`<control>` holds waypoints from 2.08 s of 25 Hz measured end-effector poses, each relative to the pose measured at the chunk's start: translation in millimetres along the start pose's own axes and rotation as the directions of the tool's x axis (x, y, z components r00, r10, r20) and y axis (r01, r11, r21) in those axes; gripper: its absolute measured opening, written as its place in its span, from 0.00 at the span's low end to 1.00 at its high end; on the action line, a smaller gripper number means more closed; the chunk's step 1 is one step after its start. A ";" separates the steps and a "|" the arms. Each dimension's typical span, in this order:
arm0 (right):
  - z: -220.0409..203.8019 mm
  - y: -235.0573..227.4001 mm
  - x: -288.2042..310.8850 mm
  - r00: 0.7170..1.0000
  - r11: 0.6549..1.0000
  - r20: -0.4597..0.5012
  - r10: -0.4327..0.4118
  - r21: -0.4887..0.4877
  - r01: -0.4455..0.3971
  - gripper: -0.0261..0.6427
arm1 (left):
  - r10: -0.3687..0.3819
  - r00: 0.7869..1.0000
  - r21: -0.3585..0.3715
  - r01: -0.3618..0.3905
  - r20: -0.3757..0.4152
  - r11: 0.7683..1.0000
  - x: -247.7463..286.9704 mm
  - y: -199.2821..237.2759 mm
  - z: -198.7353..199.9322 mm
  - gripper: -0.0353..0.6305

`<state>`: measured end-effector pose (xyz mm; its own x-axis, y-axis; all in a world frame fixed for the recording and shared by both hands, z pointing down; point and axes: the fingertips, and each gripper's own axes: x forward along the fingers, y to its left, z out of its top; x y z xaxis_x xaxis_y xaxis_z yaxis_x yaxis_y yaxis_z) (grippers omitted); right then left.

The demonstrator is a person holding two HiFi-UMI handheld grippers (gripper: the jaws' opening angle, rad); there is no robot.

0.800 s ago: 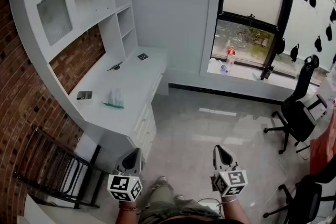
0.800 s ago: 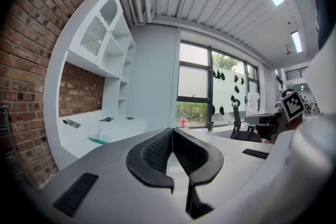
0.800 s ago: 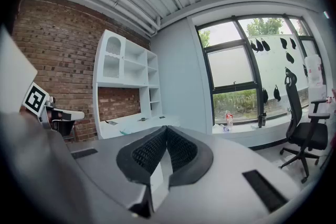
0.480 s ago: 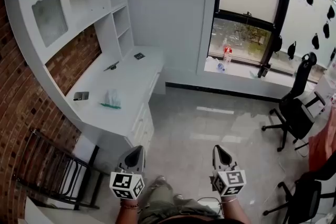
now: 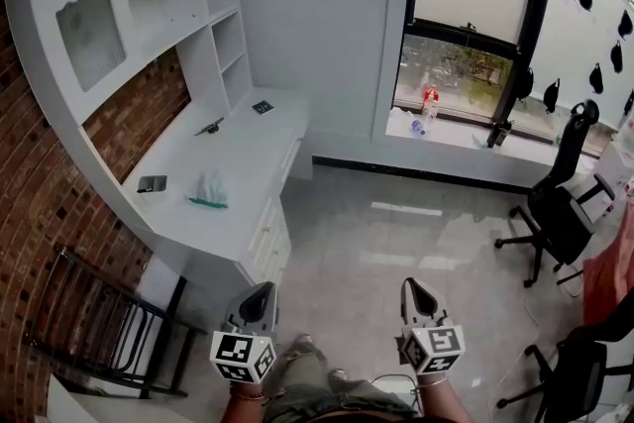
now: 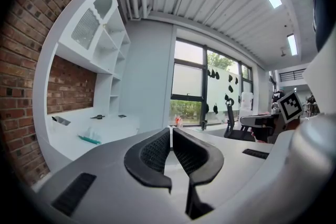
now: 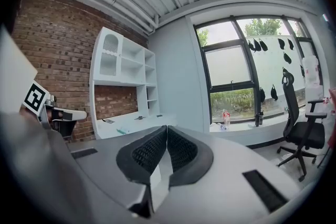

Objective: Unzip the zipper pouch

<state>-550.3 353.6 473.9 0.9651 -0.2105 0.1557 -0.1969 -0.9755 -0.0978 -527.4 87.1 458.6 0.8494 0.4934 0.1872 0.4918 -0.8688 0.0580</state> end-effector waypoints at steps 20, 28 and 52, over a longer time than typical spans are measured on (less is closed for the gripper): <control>11.6 -12.5 5.7 1.000 0.999 0.020 0.005 -0.046 -0.004 0.74 | -0.174 0.982 0.007 0.174 0.078 0.985 8.9 -34.2 25.1 0.72; 13.2 -27.6 12.2 1.000 0.999 0.027 0.001 -0.053 0.000 0.84 | -0.178 0.983 -0.018 0.179 0.039 0.984 30.4 -37.9 19.1 0.89; 16.2 -87.5 130.2 1.000 0.999 0.022 -0.010 -0.040 0.010 0.84 | -0.112 0.994 -0.041 0.112 0.017 0.993 189.0 21.5 26.7 0.90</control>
<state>-404.7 412.6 486.9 0.9706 -0.1996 0.1348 -0.1935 -0.9794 -0.0572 -351.2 162.8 469.0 0.7923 0.5881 0.1627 0.5759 -0.8088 0.1189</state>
